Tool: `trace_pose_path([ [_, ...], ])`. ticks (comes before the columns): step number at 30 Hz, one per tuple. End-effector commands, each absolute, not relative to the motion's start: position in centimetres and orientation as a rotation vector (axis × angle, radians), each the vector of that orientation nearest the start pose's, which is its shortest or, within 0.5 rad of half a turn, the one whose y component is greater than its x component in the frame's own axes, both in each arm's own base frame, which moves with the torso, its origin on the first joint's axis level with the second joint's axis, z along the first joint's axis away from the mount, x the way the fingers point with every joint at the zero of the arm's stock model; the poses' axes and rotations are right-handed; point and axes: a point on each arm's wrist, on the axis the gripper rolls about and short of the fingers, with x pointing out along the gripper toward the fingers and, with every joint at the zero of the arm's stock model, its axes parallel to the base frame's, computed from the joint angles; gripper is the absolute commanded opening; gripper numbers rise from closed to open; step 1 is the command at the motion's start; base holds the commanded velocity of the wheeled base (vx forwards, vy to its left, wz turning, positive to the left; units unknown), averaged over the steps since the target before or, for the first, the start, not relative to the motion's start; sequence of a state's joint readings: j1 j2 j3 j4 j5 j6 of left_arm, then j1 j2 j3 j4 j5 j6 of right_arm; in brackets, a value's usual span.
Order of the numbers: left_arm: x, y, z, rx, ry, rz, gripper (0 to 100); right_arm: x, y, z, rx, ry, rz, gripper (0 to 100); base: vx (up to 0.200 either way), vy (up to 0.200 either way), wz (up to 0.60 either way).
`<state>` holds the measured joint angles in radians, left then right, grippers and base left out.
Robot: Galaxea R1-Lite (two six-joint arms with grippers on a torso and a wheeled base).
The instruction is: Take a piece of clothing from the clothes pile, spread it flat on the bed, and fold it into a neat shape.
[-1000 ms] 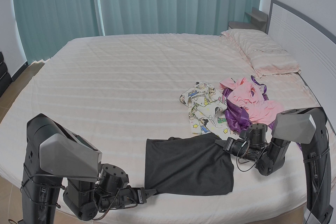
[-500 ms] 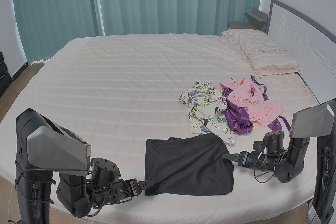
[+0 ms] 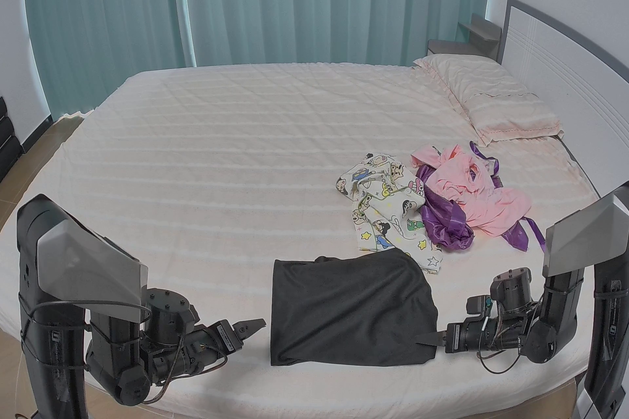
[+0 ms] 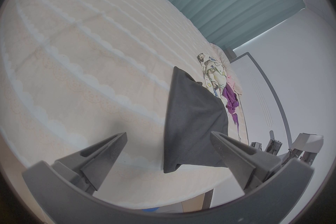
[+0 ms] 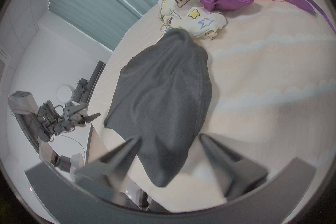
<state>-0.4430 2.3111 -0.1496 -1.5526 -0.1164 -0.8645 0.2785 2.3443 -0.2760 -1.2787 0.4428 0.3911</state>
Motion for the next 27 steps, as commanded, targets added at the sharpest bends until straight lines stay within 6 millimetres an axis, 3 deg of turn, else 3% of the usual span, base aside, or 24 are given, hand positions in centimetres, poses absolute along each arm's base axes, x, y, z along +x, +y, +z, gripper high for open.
trace_pose_path([
  [1, 22.7, -10.7, -2.6, -0.723, 0.796, -0.228, 100, 24.2, 7.9, -5.0, 0.384, 0.961, 0.522, 0, 0.0, 0.0, 0.0],
  [11, 22.7, -10.6, -2.6, -0.721, 0.795, -0.225, 100, 23.8, 6.6, -4.1, 0.336, 0.994, 0.503, 0, 0.0, 0.0, 0.0],
  [19, 22.7, -10.5, -2.8, -0.719, 0.797, -0.219, 100, 23.5, 6.7, -4.4, 0.327, 1.014, 0.507, 0, 0.0, 0.0, 0.0],
  [20, 22.7, -10.5, -2.8, -0.719, 0.797, -0.219, 100, 23.5, 6.7, -4.4, 0.327, 1.014, 0.507, 100, 0.0, 0.0, 0.0],
  [23, 22.8, -10.4, -2.7, -0.721, 0.792, -0.216, 100, 23.3, 6.7, -4.5, 0.311, 1.018, 0.516, 100, 0.0, 0.0, 0.0],
  [27, 22.7, -10.2, -2.4, -0.723, 0.787, -0.212, 100, 23.4, 6.2, -3.1, 0.312, 0.96, 0.506, 100, 0.0, 0.0, 0.0],
])
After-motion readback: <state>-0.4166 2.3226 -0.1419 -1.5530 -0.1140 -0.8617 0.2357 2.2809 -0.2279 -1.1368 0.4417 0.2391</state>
